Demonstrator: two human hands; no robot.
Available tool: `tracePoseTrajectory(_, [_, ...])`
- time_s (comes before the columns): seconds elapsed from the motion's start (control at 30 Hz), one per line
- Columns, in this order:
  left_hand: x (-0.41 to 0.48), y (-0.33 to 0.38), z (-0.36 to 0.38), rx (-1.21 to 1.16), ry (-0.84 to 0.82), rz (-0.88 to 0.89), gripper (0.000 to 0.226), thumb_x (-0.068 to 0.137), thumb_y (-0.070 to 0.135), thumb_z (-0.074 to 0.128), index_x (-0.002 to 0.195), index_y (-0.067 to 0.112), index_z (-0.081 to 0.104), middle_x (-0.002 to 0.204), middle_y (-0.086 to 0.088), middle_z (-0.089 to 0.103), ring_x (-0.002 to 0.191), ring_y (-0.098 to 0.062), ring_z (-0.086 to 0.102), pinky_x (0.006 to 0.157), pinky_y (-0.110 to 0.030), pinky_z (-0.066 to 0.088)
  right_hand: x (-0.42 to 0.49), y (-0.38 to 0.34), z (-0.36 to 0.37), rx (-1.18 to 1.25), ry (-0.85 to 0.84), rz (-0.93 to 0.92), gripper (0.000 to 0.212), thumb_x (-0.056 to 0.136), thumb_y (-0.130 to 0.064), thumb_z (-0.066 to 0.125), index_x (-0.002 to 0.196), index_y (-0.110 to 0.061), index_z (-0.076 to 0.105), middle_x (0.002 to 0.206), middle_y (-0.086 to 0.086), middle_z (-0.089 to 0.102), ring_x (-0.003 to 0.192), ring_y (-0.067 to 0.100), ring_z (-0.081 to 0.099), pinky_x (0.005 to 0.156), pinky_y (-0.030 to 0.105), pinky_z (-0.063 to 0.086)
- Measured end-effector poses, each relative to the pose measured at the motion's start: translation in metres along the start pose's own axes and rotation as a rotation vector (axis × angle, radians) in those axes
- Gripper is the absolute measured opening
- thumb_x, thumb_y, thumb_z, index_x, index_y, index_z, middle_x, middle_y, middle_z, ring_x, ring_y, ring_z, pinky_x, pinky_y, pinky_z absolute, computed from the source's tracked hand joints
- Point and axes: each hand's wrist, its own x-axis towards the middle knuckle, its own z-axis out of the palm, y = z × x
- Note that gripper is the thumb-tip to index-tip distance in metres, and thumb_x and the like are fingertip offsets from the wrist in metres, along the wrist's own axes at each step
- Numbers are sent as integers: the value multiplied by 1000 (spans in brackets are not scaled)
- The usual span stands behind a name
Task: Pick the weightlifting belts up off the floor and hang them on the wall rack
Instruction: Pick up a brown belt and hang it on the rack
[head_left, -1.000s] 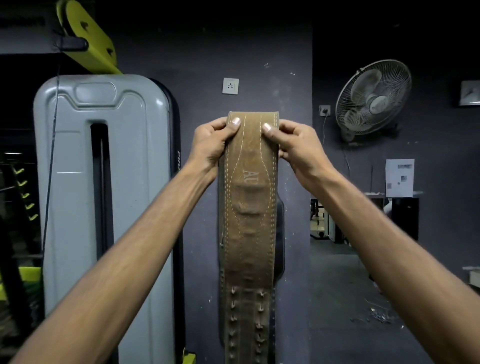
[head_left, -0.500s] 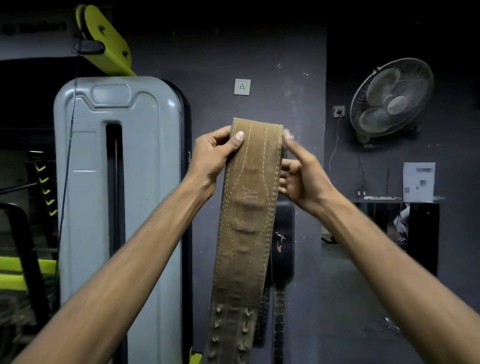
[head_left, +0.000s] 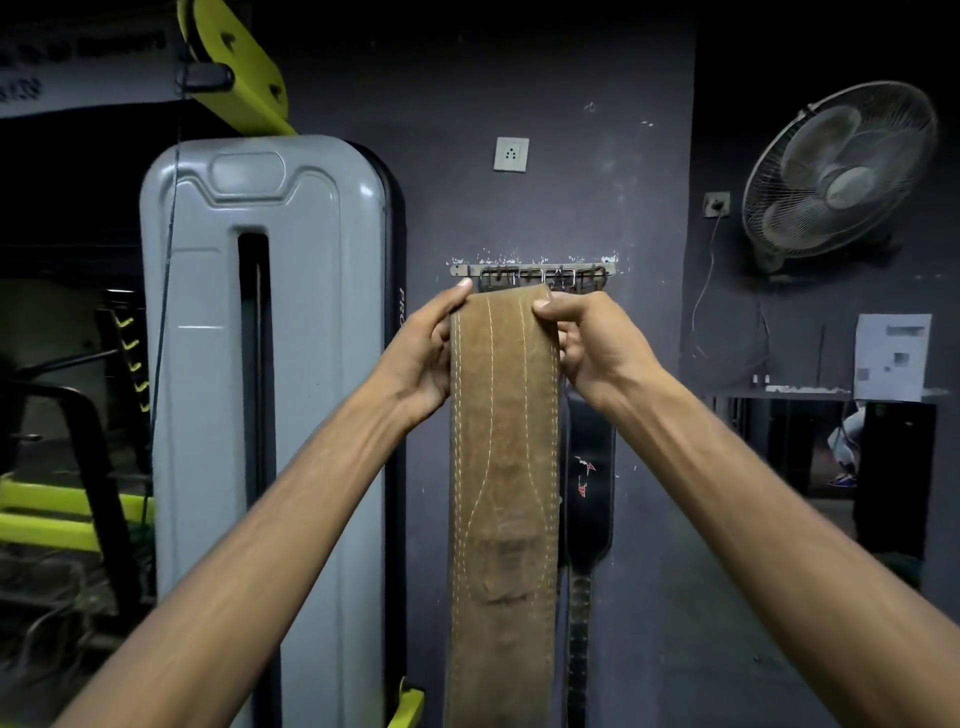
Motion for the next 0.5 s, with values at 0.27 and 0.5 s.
tracePoseTrajectory(0.27, [19,-7,26,145,-81,177,35,78,12,70,112,5,68,95,-5,73,82,-18,68,70,-28,53,14,-7,-42,-179,-6,7,28,84,-43,62,65,-24,55,53,-5,38,43,11,28,43,23,23])
tracePoseTrajectory(0.5, [24,-40,32,198,-189,281,47,75,7,68,122,9,63,102,-1,73,91,-13,69,72,-23,57,48,-2,-60,-110,36,56,15,92,-28,67,81,-18,66,46,-9,53,35,5,39,42,22,30])
